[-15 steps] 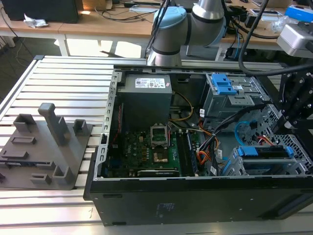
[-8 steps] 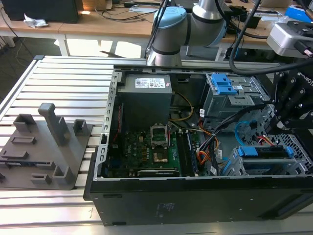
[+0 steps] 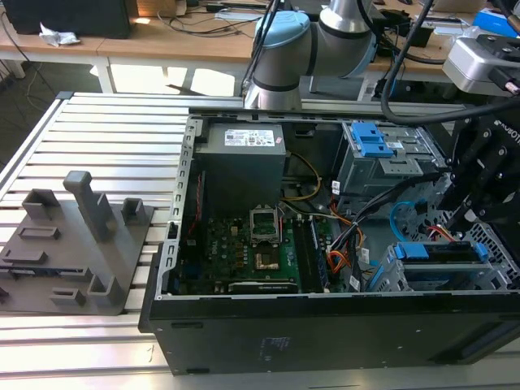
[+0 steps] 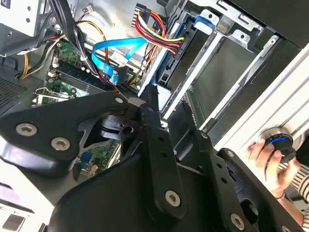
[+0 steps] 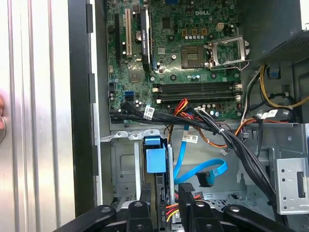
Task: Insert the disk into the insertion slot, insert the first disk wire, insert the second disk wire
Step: 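Insert the second disk wire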
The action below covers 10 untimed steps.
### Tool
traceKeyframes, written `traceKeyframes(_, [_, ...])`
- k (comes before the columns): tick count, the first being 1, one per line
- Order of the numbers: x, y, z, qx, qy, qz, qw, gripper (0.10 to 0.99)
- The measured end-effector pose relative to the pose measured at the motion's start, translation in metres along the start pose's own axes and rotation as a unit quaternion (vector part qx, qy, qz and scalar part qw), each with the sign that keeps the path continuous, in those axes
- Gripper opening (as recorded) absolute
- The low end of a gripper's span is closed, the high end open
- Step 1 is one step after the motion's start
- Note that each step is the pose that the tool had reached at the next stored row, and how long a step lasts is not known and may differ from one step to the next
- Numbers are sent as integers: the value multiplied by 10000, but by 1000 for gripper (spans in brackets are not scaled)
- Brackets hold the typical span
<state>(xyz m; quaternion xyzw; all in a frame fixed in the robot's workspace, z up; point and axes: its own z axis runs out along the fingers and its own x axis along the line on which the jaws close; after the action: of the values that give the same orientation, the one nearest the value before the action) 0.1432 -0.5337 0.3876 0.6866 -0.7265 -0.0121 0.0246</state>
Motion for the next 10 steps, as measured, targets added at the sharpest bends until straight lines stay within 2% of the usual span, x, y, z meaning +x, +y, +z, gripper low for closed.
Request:
traceKeyframes(1, [-1, 0, 1, 0, 0, -11, 10000, 361])
traceKeyframes(4, [-1, 0, 2, 6, 15, -303, 9995, 361])
traceKeyframes(7, [-1, 0, 2, 13, 35, -676, 9977, 361])
traceKeyframes(8, [-1, 0, 3, 16, 42, -819, 9966, 361])
traceKeyframes(10, [-1, 0, 3, 23, 63, -1217, 9925, 361])
